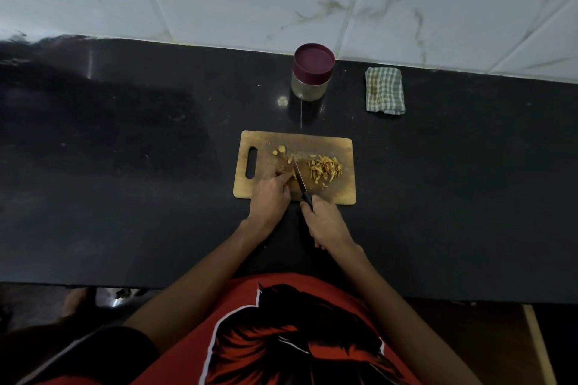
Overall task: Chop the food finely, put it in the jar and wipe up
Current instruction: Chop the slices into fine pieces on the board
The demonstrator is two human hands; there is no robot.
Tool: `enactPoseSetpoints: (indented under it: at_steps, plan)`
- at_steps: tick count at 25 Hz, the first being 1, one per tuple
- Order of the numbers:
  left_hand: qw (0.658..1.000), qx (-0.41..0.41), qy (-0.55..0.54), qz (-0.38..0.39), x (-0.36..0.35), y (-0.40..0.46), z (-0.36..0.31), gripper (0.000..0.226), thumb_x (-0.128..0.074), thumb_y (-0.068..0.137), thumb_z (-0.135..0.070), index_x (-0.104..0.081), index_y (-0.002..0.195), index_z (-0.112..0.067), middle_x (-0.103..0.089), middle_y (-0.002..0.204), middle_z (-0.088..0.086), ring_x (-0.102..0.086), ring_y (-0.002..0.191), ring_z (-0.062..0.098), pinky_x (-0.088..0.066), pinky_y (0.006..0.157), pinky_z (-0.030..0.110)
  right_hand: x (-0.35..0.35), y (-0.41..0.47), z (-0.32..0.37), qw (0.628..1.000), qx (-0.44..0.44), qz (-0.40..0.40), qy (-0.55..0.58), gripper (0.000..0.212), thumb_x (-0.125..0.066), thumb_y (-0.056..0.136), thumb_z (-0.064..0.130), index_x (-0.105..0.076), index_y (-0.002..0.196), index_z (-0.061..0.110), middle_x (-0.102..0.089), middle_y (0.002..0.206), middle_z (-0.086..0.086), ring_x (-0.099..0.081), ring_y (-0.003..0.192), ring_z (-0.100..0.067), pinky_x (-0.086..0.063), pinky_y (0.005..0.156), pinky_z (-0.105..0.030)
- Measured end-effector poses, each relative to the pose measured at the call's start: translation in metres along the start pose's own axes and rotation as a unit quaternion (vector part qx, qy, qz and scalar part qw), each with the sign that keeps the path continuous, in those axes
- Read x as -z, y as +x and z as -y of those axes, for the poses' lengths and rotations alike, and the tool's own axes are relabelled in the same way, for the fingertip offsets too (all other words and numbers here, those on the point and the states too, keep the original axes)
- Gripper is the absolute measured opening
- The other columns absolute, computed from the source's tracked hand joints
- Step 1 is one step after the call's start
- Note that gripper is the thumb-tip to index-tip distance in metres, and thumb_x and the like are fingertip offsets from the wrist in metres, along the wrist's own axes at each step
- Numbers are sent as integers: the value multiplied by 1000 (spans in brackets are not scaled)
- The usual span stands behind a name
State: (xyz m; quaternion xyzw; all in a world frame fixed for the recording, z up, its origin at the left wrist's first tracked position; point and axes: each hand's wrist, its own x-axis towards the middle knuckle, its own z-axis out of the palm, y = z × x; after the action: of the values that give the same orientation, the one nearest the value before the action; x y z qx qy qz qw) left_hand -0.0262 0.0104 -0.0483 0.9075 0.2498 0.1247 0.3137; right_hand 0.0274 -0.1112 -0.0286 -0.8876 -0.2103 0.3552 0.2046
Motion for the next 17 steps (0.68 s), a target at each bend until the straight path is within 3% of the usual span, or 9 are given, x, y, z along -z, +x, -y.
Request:
enactPoseSetpoints:
  at_steps: [12, 17]
  plan:
    - [1000, -17, 17, 19, -3, -3, 2, 35, -51, 85, 6, -65, 116, -4, -56, 110, 17, -60, 83, 26, -49, 65, 28, -3, 1, 5, 999, -7, -4, -51, 28, -38, 104, 33, -53, 104, 9, -63, 101, -13, -67, 85, -31, -57, 76, -51]
    - [998, -35, 42, 32, -5, -1, 6, 31, -52, 86, 5, -65, 113, -2, -55, 112, 18, -62, 77, 26, -55, 63, 32, -6, 2, 7, 998, -17, 0, -59, 26, -37, 105, 32, -50, 106, 9, -64, 104, -15, -68, 87, -33, -57, 77, -51]
